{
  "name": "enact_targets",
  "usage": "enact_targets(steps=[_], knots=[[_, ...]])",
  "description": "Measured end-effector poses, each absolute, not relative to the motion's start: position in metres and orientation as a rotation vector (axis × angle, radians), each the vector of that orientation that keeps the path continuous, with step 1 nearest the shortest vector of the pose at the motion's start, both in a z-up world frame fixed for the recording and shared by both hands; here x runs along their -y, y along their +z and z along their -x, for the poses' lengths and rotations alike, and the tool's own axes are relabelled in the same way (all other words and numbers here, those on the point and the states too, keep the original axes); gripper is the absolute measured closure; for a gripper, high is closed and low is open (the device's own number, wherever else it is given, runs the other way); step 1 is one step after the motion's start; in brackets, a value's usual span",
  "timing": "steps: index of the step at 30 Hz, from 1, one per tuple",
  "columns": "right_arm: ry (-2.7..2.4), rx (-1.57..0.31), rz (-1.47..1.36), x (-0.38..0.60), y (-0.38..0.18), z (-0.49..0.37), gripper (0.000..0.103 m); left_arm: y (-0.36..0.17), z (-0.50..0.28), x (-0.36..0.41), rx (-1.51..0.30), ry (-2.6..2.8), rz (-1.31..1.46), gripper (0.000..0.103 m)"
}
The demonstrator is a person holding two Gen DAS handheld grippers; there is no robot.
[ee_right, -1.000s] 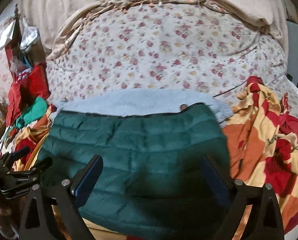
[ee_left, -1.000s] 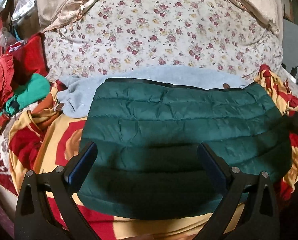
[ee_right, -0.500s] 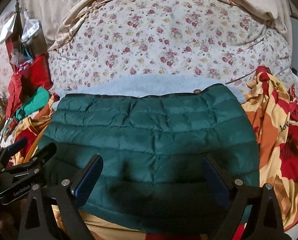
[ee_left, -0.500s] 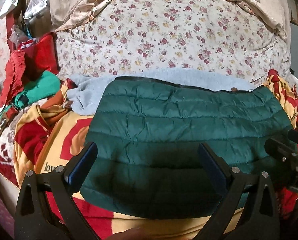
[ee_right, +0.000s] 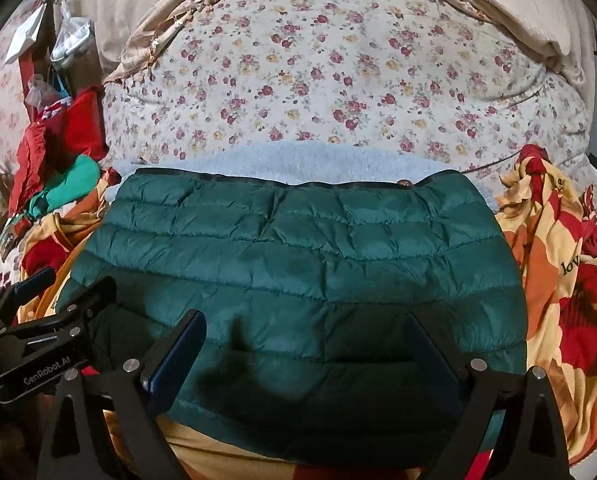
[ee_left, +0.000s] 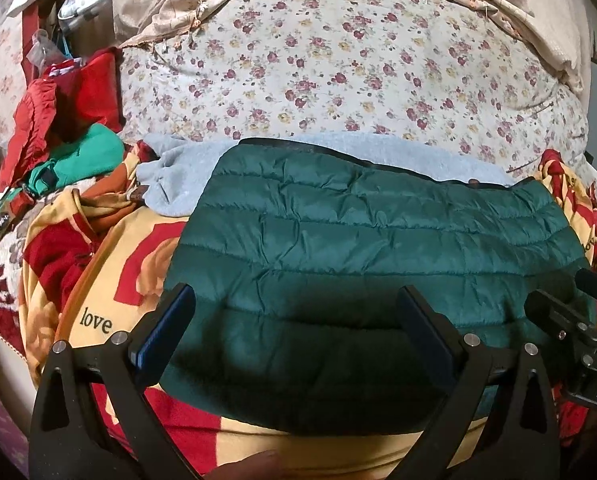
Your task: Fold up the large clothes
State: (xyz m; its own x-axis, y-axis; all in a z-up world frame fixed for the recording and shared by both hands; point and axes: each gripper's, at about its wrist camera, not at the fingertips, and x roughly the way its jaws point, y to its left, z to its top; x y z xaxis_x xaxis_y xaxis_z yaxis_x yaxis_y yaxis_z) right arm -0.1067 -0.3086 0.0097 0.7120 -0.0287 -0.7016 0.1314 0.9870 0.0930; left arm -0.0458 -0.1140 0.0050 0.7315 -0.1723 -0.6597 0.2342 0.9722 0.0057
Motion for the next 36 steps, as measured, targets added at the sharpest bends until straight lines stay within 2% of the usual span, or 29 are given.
enact_targets(steps=[36], knots=[[-0.088, -0.798, -0.121, 0.31, 0.0, 0.101, 0.006, -0.005, 0.046, 0.12, -0.732, -0.236, -0.067, 0.002]])
